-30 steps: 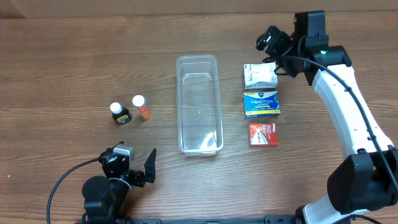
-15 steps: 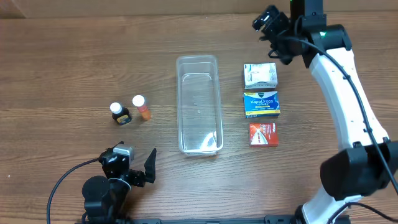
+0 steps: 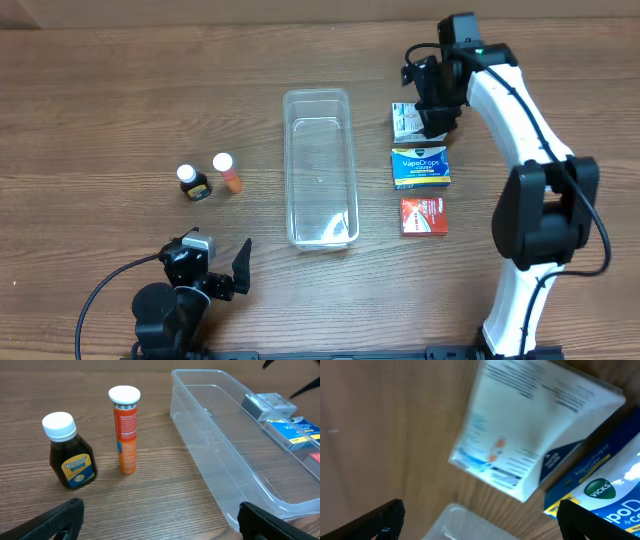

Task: Pack container
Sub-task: 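Raise the right gripper and move it over the white medicine box, then lower the right gripper and grasp the white box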

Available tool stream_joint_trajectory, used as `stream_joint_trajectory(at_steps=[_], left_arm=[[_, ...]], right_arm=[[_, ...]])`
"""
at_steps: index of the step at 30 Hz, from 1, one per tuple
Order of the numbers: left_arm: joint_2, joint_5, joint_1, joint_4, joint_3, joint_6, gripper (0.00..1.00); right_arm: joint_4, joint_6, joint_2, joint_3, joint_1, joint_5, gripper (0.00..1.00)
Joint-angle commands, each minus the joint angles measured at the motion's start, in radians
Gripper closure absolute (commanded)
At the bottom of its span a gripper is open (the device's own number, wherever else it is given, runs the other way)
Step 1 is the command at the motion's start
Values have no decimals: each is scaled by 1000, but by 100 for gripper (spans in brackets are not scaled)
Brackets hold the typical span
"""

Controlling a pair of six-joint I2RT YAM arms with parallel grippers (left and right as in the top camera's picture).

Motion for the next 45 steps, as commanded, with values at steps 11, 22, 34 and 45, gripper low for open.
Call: stream_joint_trajectory(at_steps=[11, 22, 34, 45], left_arm=[[-9, 8, 5, 3, -3, 15, 0], [-9, 8, 5, 3, -3, 15, 0], [-9, 8, 5, 3, -2, 15, 0], [-9, 8, 5, 3, -2, 15, 0]], right_arm=[[-39, 26, 111, 18, -21, -14, 0], [86, 9, 110, 20, -27, -102, 0], [52, 47, 113, 19, -66, -24, 0], [24, 13, 151, 19, -66, 22, 0]])
